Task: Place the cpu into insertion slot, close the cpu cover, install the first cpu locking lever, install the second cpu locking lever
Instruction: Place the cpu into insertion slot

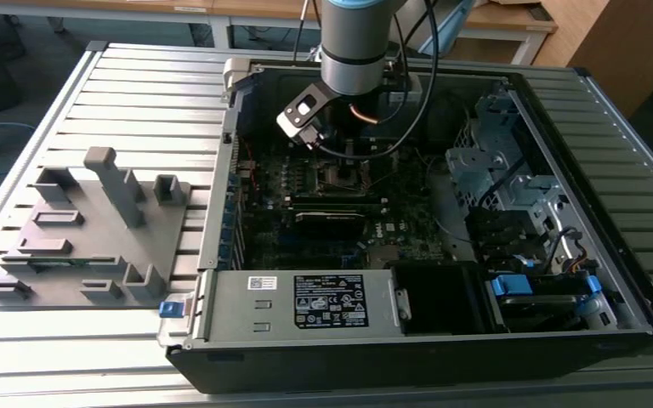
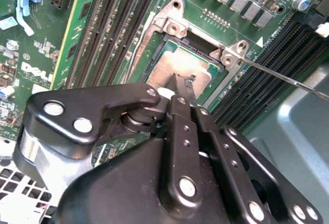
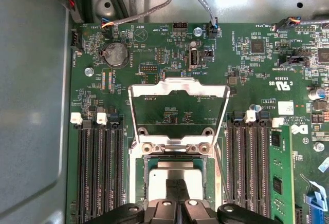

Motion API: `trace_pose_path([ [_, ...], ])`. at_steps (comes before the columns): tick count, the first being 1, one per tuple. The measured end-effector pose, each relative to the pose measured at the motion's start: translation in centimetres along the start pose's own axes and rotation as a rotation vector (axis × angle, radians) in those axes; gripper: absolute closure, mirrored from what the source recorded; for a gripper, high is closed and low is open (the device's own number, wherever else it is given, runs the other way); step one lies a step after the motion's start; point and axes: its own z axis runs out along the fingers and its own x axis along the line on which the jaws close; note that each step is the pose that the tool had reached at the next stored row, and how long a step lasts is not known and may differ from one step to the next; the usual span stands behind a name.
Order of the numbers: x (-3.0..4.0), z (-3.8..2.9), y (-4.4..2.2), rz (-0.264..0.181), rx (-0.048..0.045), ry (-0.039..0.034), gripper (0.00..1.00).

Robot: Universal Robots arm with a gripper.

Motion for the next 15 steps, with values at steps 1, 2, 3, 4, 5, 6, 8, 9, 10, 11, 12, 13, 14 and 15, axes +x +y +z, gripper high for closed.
trace_pose_path([
  [1, 0.00, -0.01, 0.00, 0.000, 0.0000, 0.0000, 0.87],
  [2, 0.00, -0.02, 0.00, 0.000, 0.0000, 0.0000, 0.90],
  [3, 0.00, -0.03, 0.00, 0.000, 0.0000, 0.0000, 0.90],
  [4, 0.00, -0.04, 0.00, 0.000, 0.0000, 0.0000, 0.90],
  [5, 0.00, -0.04, 0.01, 0.000, 0.0020, 0.0000, 0.90],
  [6, 0.00, -0.04, 0.03, 0.000, 0.0131, -0.0003, 0.90],
  [8, 0.00, -0.04, 0.04, 0.000, 0.0250, -0.0008, 0.90],
  [9, 0.00, -0.04, 0.03, 0.000, 0.0261, -0.0009, 0.90],
  [10, 0.00, -0.04, 0.04, 0.000, 0.0270, -0.0008, 0.90],
  [11, 0.00, -0.03, 0.04, 0.000, 0.0276, -0.0006, 0.90],
  [12, 0.00, 0.00, 0.04, 0.000, 0.0275, -0.0004, 0.90],
  [13, 0.01, 0.07, 0.04, 0.000, 0.0274, -0.0002, 0.90],
  [14, 0.00, 0.09, 0.04, 0.000, 0.0275, -0.0004, 0.90],
  [15, 0.00, 0.08, 0.03, 0.000, 0.0276, -0.0005, 0.90],
])
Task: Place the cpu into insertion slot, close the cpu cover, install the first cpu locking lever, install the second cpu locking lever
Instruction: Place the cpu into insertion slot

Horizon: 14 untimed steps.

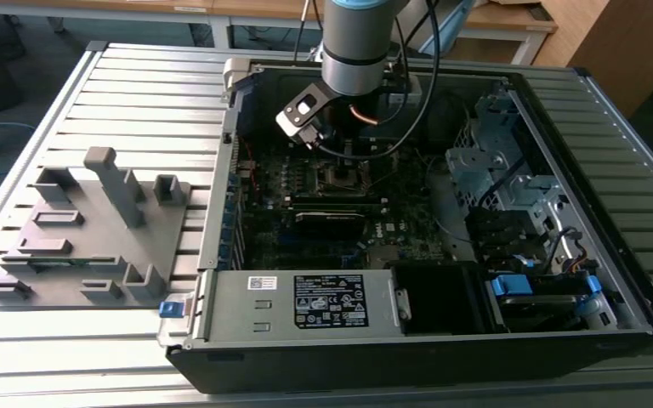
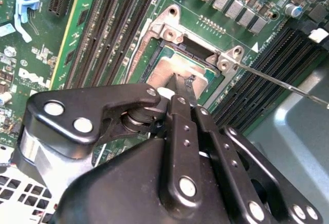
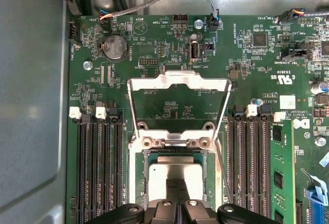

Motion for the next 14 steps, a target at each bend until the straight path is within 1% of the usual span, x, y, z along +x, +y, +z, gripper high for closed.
trace_pose_path([
  [5, 0.00, 0.02, 0.16, 0.000, 0.0000, -0.0009, 0.90],
  [7, 0.00, 0.03, 0.16, 0.000, 0.0000, -0.0012, 0.90],
  [10, 0.00, 0.23, 0.15, 0.000, 0.0001, -0.0013, 0.90],
  [14, 0.00, 0.25, 0.15, 0.000, 0.0001, -0.0013, 0.90],
])
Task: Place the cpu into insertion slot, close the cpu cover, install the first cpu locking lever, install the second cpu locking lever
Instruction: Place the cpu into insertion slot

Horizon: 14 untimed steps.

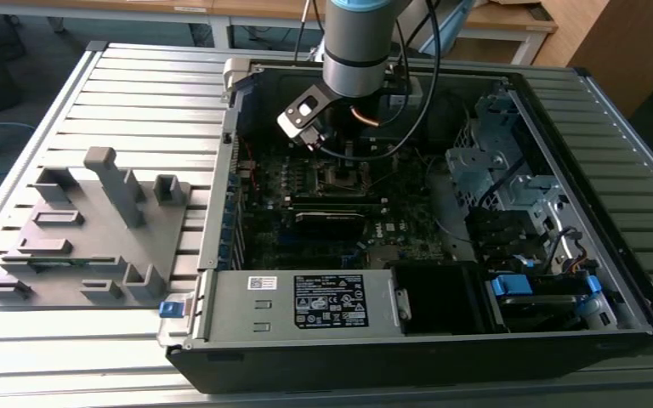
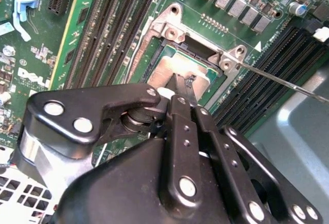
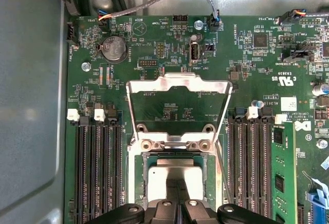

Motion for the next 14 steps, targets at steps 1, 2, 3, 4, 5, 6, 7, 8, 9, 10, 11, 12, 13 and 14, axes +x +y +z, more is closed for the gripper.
trace_pose_path([
  [1, 0.00, 0.03, 0.00, 0.000, 0.0000, 0.0000, 0.90],
  [2, -0.01, 0.07, -0.01, 0.000, 0.0003, -0.0003, 0.90],
  [3, -0.01, 0.10, -0.01, 0.000, 0.0004, -0.0007, 0.90],
  [4, -0.02, 0.11, -0.01, 0.000, 0.0004, -0.0008, 0.90],
  [5, -0.01, 0.12, -0.01, 0.000, 0.0003, -0.0006, 0.90],
  [6, -0.01, 0.13, -0.01, 0.000, 0.0001, -0.0002, 0.90],
  [7, 0.00, 0.14, 0.00, 0.000, -0.0001, 0.0001, 0.90],
  [8, 0.00, 0.14, 0.00, 0.000, -0.0001, 0.0001, 0.90],
  [9, 0.00, 0.14, 0.00, 0.000, -0.0001, 0.0000, 0.90],
  [10, 0.00, 0.16, -0.01, 0.000, 0.0000, 0.0000, 0.90],
  [11, -0.01, 0.17, -0.01, 0.000, 0.0001, -0.0002, 0.90],
  [12, -0.01, 0.17, -0.01, 0.000, 0.0001, -0.0002, 0.90],
  [13, 0.00, 0.18, -0.01, 0.000, 0.0001, -0.0002, 0.90],
  [14, 0.00, 0.18, 0.00, 0.000, 0.0001, -0.0001, 0.90],
])
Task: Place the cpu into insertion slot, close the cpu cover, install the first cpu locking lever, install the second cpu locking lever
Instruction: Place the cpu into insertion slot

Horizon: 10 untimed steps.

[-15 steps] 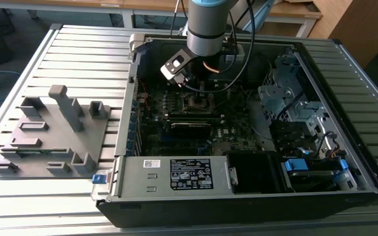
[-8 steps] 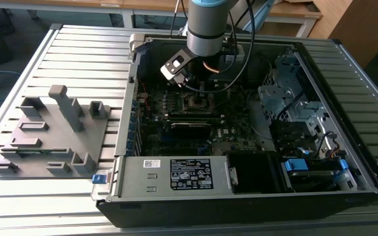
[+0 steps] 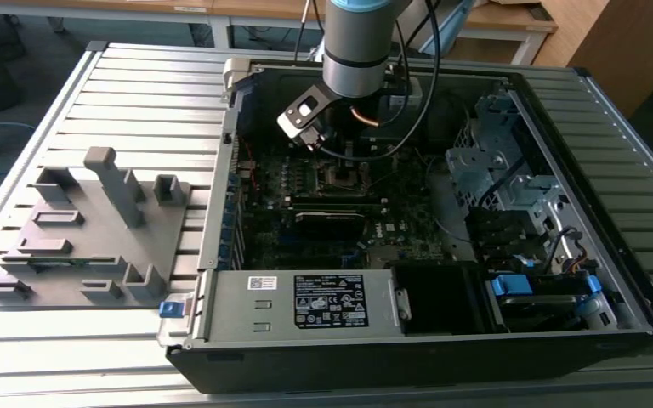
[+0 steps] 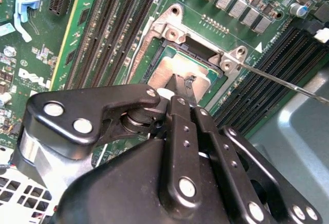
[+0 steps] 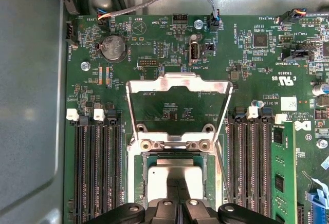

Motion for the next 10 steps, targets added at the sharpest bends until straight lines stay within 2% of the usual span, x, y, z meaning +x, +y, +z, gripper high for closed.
trace_pose_path([
  [5, 0.00, -0.04, 0.00, 0.000, -0.0004, 0.0006, 0.90],
  [7, 0.04, -0.16, 0.03, 0.000, -0.0014, 0.0025, 0.90],
  [10, 0.01, -0.50, 0.02, 0.000, -0.0003, 0.0006, 0.90],
])
